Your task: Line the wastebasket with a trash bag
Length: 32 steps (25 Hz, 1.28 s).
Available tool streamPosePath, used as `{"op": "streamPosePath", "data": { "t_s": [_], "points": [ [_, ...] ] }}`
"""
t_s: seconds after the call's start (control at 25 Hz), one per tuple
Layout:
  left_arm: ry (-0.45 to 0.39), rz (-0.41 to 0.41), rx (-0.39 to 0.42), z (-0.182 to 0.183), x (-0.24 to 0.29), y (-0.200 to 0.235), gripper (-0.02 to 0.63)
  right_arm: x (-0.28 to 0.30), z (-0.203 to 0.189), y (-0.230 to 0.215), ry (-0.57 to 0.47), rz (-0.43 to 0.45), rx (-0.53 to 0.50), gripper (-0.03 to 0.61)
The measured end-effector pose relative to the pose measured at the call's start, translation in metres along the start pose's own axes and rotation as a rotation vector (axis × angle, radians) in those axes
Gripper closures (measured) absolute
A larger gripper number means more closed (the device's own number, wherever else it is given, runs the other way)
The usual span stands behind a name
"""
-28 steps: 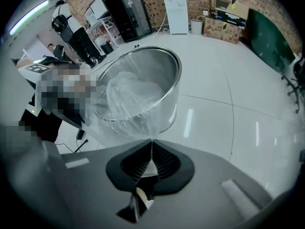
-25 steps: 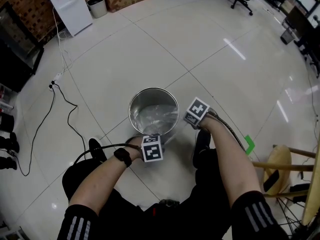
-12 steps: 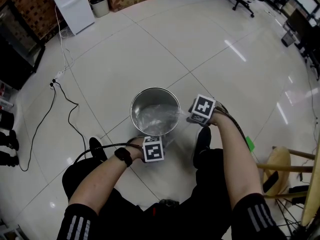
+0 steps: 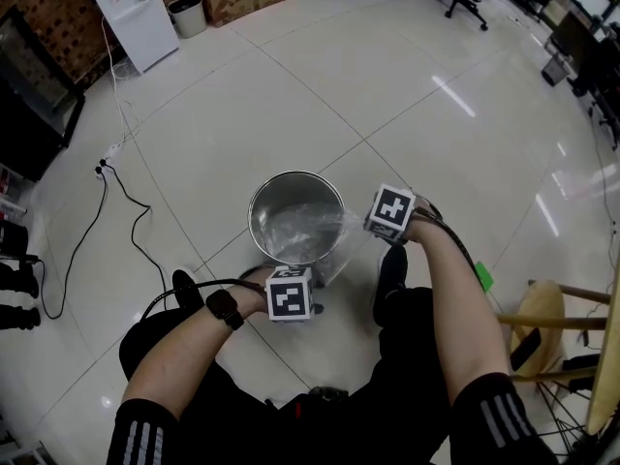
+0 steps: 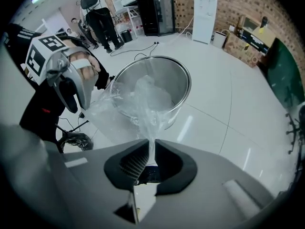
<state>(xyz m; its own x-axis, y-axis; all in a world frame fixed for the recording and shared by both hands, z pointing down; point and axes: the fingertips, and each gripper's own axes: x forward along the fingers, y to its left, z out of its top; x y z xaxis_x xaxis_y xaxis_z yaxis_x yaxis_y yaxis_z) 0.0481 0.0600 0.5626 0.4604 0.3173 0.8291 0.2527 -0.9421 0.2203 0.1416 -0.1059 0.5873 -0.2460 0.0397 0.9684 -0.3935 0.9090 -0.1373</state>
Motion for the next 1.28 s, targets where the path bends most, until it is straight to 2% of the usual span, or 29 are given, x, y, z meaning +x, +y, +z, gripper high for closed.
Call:
{"op": "streamPosePath", "data": {
  "t_s": [0.08, 0.2, 0.4, 0.52, 0.6, 0.72, 0.8, 0.92, 1.04, 1.16, 1.28],
  "points": [
    [0.003, 0.012, 0.022, 0.0, -0.013, -0.005, 0.402, 0.0, 0.0, 0.0, -0.013, 0.009, 0.002, 0.54],
    [0.006, 0.087, 0.057, -0.005, -0.035, -0.004, 0.393, -0.001, 0.006, 0.003, -0.046, 0.037, -0.007, 0.541],
    [-0.036, 0.322, 0.071, -0.006, -0.079, 0.03, 0.397, -0.003, -0.003, 0.002, -0.019, 0.032, 0.017, 0.549],
    [-0.069, 0.466, 0.037, -0.012, -0.118, 0.063, 0.442, -0.003, -0.008, -0.002, 0.002, 0.008, 0.006, 0.566],
    [-0.106, 0.557, -0.017, -0.017, -0.148, 0.085, 0.476, -0.001, -0.009, -0.003, -0.006, 0.005, 0.004, 0.566],
    [-0.104, 0.657, -0.105, -0.034, -0.172, 0.122, 0.588, -0.005, -0.011, -0.002, -0.01, 0.003, 0.012, 0.566],
    [-0.052, 0.64, -0.146, -0.05, -0.159, 0.14, 0.587, -0.005, -0.012, -0.001, -0.009, 0.012, 0.024, 0.566],
    [0.038, 0.537, -0.189, -0.07, -0.118, 0.153, 0.511, -0.005, -0.007, -0.004, -0.03, 0.011, 0.019, 0.566],
    [0.112, 0.45, -0.172, -0.076, -0.08, 0.157, 0.415, -0.009, -0.001, -0.004, -0.043, 0.012, 0.023, 0.566],
    [0.135, 0.467, -0.142, -0.079, -0.063, 0.172, 0.36, -0.011, -0.001, -0.004, -0.05, 0.018, 0.037, 0.567],
    [0.125, 0.477, -0.147, -0.083, -0.052, 0.187, 0.37, -0.012, 0.001, -0.007, -0.069, 0.023, 0.037, 0.566]
  ]
}}
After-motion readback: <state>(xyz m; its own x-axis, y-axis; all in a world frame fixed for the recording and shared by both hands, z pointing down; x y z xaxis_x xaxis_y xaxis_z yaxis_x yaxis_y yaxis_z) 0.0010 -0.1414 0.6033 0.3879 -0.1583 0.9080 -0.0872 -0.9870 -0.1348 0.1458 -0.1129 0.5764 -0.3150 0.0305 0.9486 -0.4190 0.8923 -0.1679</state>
